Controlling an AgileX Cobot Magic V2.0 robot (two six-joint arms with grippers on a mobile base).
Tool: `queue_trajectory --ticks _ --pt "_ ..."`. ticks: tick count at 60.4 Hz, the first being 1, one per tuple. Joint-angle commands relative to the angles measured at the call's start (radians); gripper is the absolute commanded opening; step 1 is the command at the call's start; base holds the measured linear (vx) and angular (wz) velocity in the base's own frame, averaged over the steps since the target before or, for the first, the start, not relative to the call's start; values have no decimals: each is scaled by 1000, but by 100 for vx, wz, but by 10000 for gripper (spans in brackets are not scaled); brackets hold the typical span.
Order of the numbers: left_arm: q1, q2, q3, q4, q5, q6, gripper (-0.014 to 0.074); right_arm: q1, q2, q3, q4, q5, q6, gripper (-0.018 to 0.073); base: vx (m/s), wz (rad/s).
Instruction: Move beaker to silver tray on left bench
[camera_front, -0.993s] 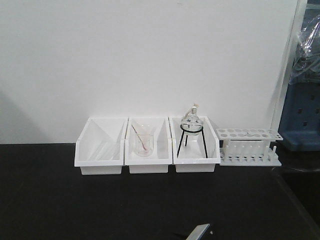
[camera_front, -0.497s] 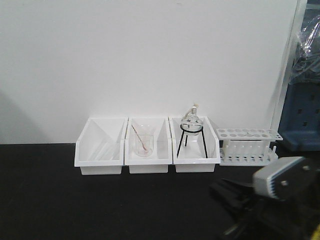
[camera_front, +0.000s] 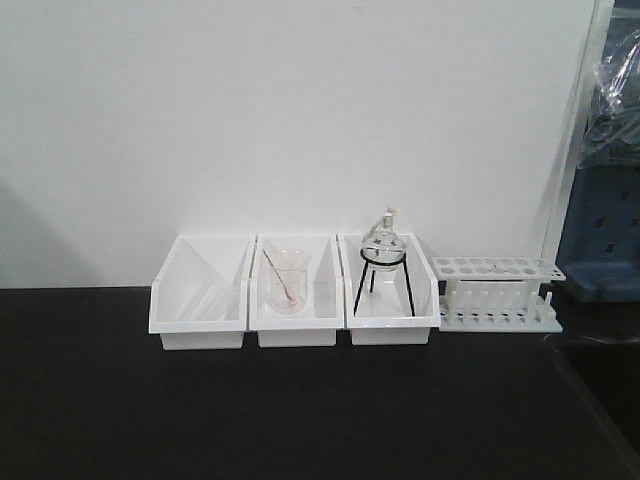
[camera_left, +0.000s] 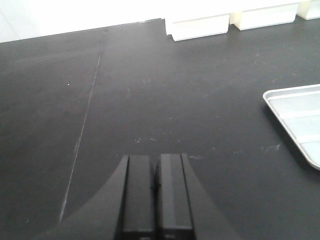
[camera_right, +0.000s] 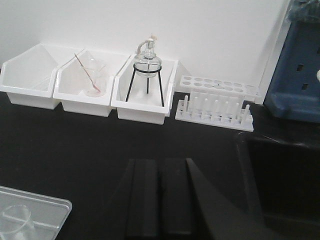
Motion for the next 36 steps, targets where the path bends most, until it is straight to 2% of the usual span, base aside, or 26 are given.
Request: queue_trajectory --ticks 1,12,18,25,31,36 --pt "-7 -7 20 -3 -75 -2 1 -2 -20 -27 -33 -55 -6 -11 0 0" --pt "-7 -7 20 -3 -75 -2 1 -2 -29 -27 -22 -65 -2 -11 0 0" --pt "-7 -7 20 -3 -75 -2 1 -1 -21 -27 51 -74 -32 -11 0 0" --pt "-7 -7 20 -3 -75 -2 1 -3 -21 -10 223 -124 -213 -11 0 0" --pt "-7 -7 20 -3 -75 -2 1 -3 -25 89 365 -325 -395 -11 0 0" --pt "-7 -7 20 -3 -75 -2 1 -3 -32 224 432 -513 -472 -11 0 0"
